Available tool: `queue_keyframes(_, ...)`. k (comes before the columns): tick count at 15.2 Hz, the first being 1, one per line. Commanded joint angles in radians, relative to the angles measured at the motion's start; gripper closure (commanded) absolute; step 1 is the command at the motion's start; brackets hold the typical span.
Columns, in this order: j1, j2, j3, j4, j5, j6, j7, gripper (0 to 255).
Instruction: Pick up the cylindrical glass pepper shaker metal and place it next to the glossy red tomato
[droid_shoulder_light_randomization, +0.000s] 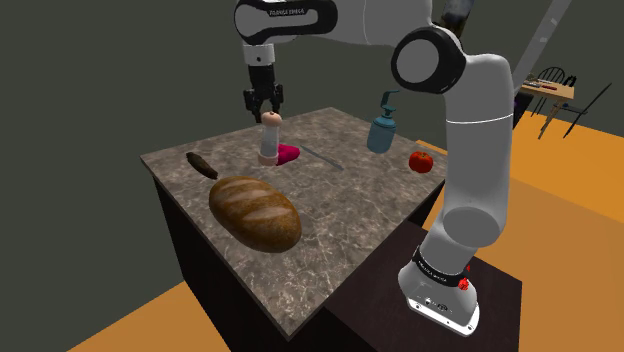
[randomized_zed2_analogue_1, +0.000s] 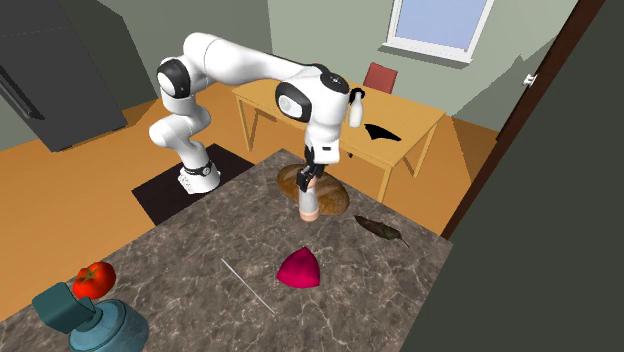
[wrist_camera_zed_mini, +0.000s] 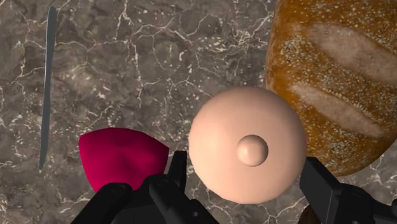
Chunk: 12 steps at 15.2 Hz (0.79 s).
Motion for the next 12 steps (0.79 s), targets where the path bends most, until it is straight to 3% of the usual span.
queue_keyframes(1,0.000,-0.005,0.000,0.018,0.000,-0.024,0.000,255)
queue_keyframes(12,0.004,0.032,0.000,0.219,-0.001,-0.188,-0.002,255)
